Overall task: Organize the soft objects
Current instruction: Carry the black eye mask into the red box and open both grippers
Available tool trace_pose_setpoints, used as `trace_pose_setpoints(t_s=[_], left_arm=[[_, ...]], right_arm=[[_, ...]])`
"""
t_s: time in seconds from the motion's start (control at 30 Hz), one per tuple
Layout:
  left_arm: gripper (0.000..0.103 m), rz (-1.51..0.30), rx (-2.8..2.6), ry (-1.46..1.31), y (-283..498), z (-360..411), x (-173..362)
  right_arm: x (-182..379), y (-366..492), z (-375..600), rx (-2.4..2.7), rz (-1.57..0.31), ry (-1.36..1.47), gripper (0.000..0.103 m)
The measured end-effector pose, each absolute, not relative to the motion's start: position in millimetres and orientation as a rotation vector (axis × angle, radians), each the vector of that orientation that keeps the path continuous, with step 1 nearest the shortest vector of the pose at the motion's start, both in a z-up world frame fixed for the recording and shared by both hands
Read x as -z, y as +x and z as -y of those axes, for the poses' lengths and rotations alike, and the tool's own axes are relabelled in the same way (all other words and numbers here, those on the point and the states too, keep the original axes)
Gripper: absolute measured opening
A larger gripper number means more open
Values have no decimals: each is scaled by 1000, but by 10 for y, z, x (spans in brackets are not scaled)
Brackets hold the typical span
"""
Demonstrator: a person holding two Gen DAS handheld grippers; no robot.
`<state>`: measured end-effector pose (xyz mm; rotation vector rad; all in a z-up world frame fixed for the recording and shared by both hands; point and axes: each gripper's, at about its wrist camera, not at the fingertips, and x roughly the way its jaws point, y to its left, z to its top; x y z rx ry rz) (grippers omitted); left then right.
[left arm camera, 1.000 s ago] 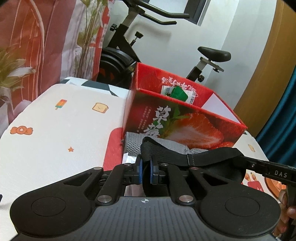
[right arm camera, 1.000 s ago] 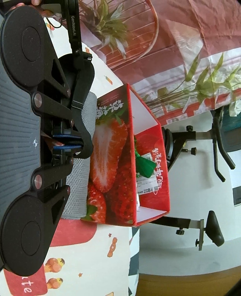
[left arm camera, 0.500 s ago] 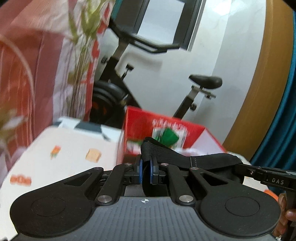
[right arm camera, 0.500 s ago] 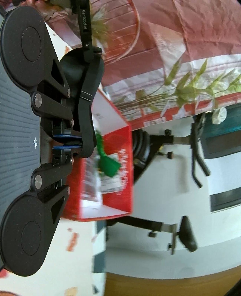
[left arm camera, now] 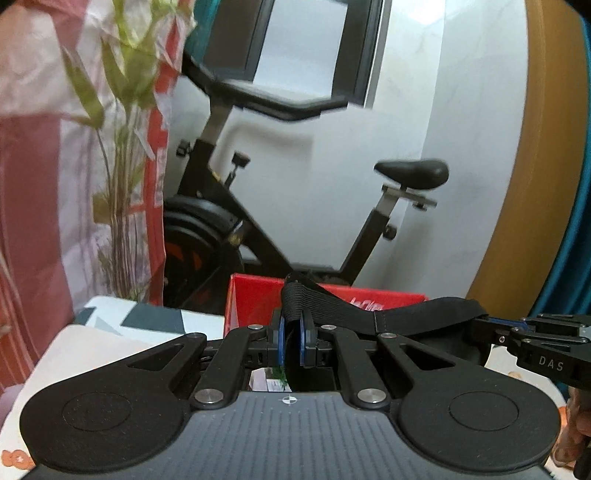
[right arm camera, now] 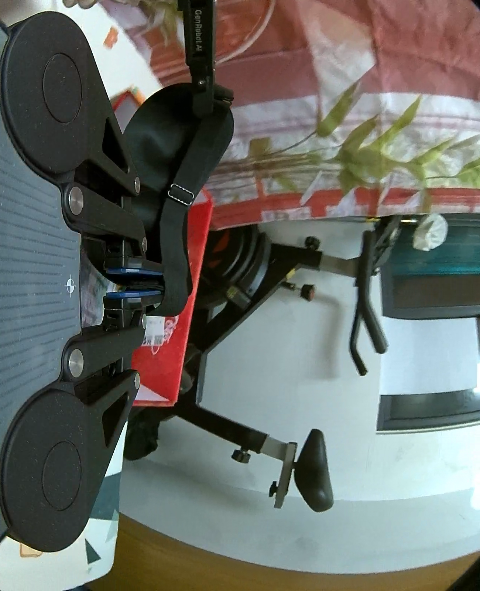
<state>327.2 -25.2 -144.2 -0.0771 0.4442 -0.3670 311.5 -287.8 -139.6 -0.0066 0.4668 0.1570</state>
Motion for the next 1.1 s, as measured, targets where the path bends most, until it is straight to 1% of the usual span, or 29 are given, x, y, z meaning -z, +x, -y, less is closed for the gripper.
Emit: trace_pose_setpoints(t_s=[0.17,0.47,0.7,0.93,1.1], left_arm=[[8,-534,373,-36,3525,387,1670],[8,-637,396,40,3694,525,1927],[8,-695,386,64,3774,562,2026],[9,-708,381,78,3790,582,2034],[10,-708,402,112,3778,606,2026]], right_arm=[[1649,3349,2866,-142,-539,-39,8],[2010,3501,2846,-136,-639,-32,8],[2115,3545,2867,-120,-675,-7,8],[2161,3561,2911,-102,-694,11,8],[2154,3538,2933,-71,-694,5,9]])
